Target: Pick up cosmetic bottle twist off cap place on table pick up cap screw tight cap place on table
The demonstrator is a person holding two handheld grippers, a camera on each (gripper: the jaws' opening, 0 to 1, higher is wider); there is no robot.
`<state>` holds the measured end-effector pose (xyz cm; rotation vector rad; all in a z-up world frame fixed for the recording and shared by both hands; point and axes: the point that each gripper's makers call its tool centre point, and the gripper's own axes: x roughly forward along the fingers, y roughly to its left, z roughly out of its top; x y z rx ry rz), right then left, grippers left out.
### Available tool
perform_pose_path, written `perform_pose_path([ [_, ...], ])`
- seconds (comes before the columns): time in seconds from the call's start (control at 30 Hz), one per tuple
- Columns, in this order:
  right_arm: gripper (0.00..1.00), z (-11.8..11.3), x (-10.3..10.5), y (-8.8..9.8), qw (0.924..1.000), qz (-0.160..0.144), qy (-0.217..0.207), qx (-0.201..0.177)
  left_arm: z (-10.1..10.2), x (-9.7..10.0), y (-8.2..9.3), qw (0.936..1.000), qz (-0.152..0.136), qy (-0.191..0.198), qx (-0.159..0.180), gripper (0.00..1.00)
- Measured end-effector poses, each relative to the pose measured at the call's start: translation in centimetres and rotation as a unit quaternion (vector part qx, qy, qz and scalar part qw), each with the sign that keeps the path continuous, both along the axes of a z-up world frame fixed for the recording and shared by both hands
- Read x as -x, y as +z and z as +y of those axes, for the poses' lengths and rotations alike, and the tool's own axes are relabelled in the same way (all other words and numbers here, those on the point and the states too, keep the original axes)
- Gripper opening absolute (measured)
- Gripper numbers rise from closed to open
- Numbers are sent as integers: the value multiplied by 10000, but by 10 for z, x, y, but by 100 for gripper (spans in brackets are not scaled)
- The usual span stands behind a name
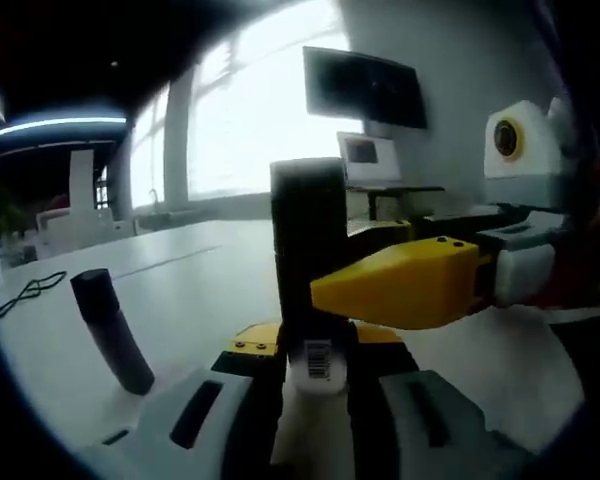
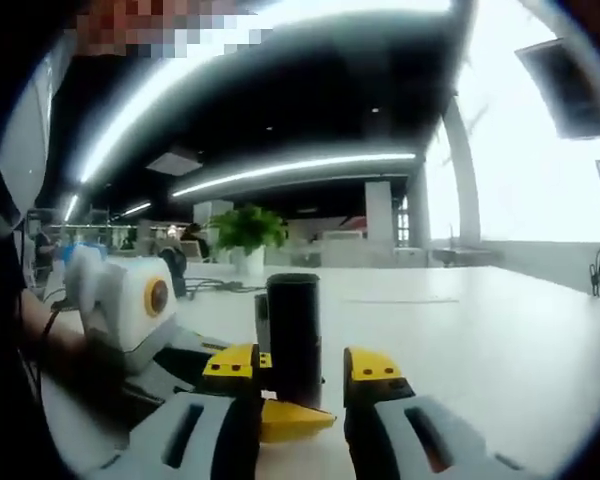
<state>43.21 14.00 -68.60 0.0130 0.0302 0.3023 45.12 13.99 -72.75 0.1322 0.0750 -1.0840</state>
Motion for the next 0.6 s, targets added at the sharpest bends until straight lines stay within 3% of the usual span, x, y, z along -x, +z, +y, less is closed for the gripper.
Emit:
perform_pose_path([
  [0.23,27,-8,-1,10,9997,-192,100,82,-2,-3,2,9996,-254,-37,-133,13],
  [0.6,22,-6,-10,4,9998,-74,194,77,-6,-8,1,9999,-39,120,-78,13],
])
